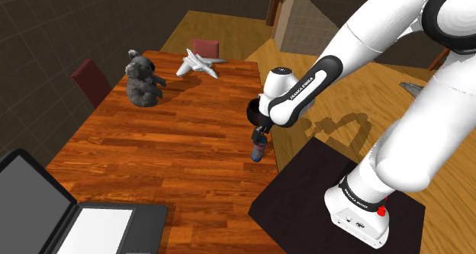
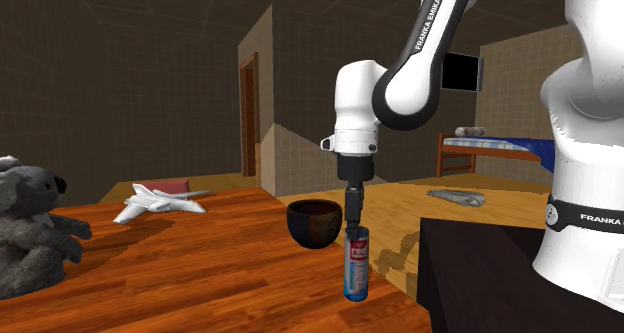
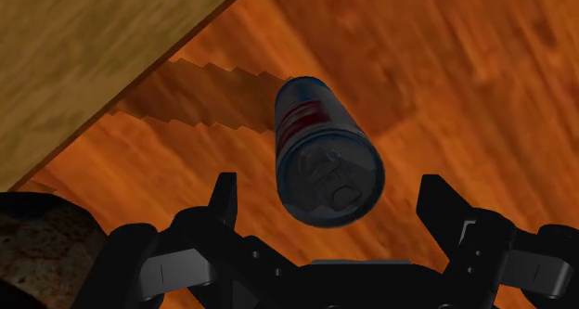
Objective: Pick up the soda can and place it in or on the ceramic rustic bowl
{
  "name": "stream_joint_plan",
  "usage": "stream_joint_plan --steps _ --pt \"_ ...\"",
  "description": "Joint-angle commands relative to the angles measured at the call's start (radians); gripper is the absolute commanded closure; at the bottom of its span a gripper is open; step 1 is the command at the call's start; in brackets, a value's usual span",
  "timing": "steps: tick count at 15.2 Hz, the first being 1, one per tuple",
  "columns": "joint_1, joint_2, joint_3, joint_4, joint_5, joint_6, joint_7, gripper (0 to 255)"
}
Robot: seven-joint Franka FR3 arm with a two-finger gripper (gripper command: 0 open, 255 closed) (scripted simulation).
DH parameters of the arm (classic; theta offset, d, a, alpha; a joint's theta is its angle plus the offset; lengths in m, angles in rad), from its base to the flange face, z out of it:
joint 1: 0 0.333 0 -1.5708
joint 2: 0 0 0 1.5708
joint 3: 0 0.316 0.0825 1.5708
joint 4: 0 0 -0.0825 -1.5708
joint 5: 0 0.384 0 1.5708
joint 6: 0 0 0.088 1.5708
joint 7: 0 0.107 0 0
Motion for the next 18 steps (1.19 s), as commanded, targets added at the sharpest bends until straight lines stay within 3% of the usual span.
stream_joint_plan --steps 1,4,11,12,18 --pt "0.0 0.035 0.0 0.001 0.0 0.035 0.001 0" --pt "0.0 0.082 0.0 0.007 0.0 0.076 0.001 0" --pt "0.001 0.082 0.0 0.007 0.0 0.076 0.001 0" --pt "0.001 0.082 0.0 0.007 0.0 0.076 0.001 255" --pt "0.001 0.081 0.0 0.006 -0.001 0.076 0.001 255"
